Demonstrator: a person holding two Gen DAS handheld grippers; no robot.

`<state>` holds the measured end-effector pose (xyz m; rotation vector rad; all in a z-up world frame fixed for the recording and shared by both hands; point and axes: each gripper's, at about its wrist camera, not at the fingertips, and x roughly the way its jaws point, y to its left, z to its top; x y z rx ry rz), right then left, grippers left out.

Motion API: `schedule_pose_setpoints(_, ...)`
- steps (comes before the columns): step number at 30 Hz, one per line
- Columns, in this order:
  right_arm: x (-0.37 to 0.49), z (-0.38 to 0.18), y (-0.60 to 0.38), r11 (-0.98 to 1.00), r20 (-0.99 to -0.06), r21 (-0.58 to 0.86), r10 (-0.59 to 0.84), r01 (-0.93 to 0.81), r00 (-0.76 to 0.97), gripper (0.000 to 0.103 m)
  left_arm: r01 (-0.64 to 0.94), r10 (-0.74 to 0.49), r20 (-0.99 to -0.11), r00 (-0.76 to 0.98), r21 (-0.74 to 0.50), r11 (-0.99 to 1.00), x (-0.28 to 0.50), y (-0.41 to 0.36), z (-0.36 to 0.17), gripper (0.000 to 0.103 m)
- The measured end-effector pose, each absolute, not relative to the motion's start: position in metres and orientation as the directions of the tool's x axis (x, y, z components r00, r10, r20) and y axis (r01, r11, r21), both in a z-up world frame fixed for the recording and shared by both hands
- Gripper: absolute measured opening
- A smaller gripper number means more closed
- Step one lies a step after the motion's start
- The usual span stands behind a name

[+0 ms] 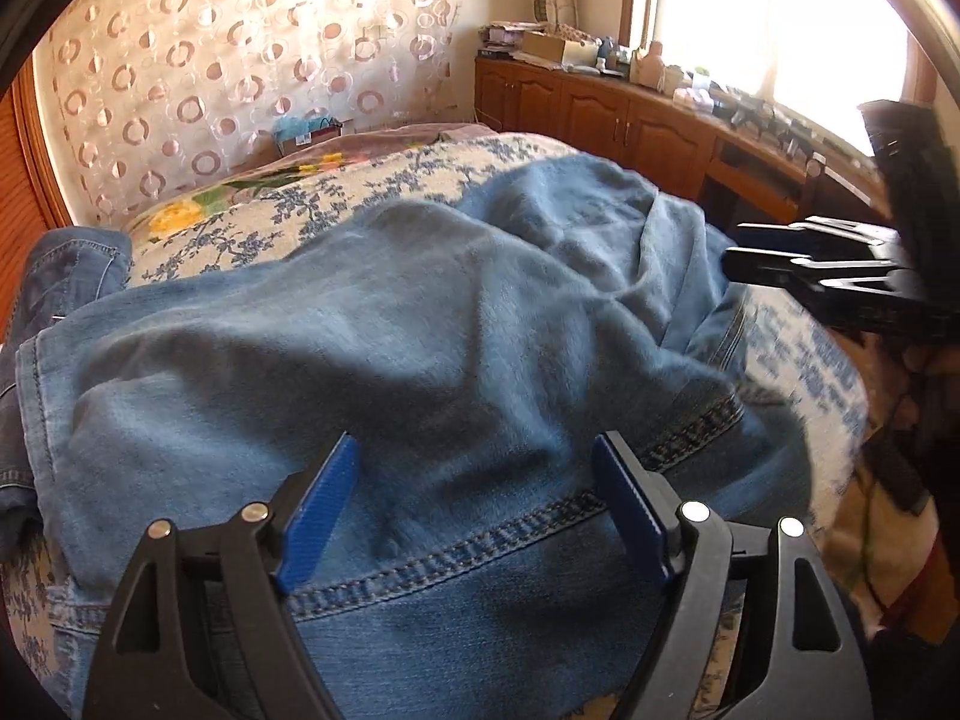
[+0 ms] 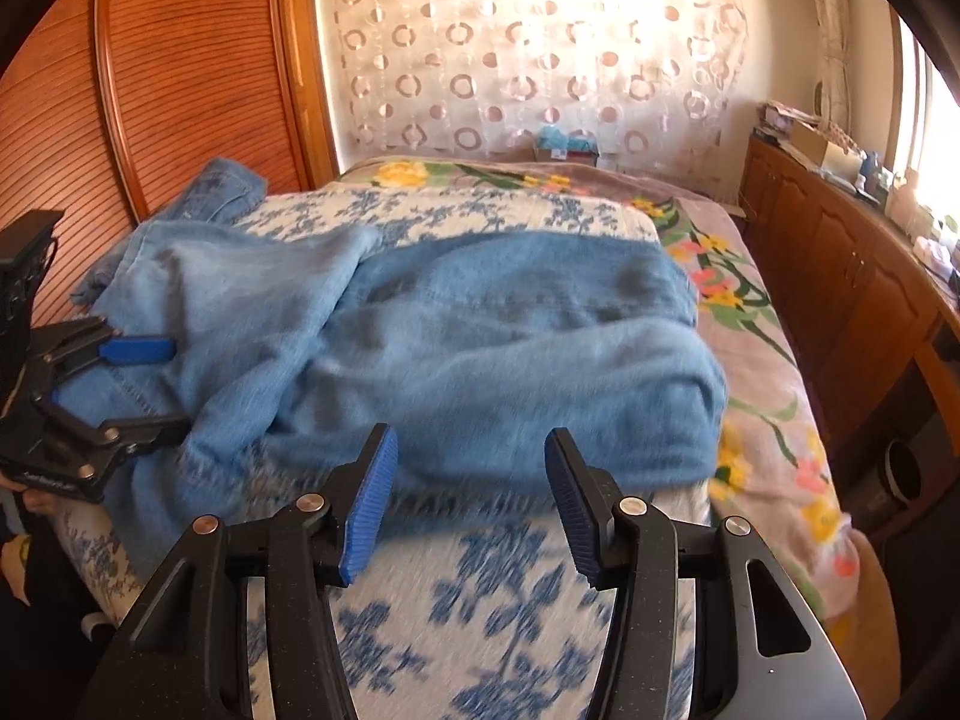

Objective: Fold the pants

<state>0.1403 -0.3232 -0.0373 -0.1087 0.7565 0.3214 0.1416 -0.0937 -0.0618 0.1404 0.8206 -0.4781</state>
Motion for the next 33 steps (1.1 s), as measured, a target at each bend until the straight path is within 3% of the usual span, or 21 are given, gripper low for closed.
schedule_pose_setpoints(14,0.229,-0.038,-0.295,0.889,-0.749,0.008,0.308,-0.457,0.587,0.051,0.411,-0.328,-0.683,0.652,-0.045,0.911,0.179,-0.071,-0.021,0.08)
schedule_pose_setpoints(17,0.248,-0.046,-0.281,0.871,-0.777,0.023,0.324,-0.49,0.54,0.044,0.391,-0.317,-0.688,0.653,-0.052,0.919,0.191,-0.064,-0.021,0.08)
schedule_pose_setpoints(23,0.273,-0.056,-0.258,0.856,-0.814,0.01,0.307,-0.517,0.493,0.039,0.371,-0.319,-0.676,0.665,-0.072,0.926,0.205,-0.048,-0.015,0.08)
schedule_pose_setpoints(24,0.276,-0.057,-0.256,0.855,-0.82,0.005,0.3,-0.518,0.488,0.037,0.365,-0.314,-0.672,0.671,-0.07,0.928,0.207,-0.045,-0.014,0.08)
schedule_pose_setpoints(26,0.279,-0.06,-0.251,0.85,-0.831,-0.005,0.29,-0.527,0.475,0.019,0.36,-0.305,-0.667,0.679,-0.059,0.931,0.209,-0.041,-0.014,0.08)
schedule_pose_setpoints(28,0.279,-0.062,-0.247,0.84,-0.834,-0.02,0.285,-0.542,0.473,0.008,0.353,-0.295,-0.666,0.685,-0.051,0.934,0.211,-0.037,-0.016,0.08)
schedule_pose_setpoints(33,0.279,-0.047,-0.245,0.852,-0.786,-0.038,0.297,-0.522,0.542,0.003,0.343,-0.283,-0.68,0.677,-0.05,0.938,0.215,-0.03,-0.029,0.08)
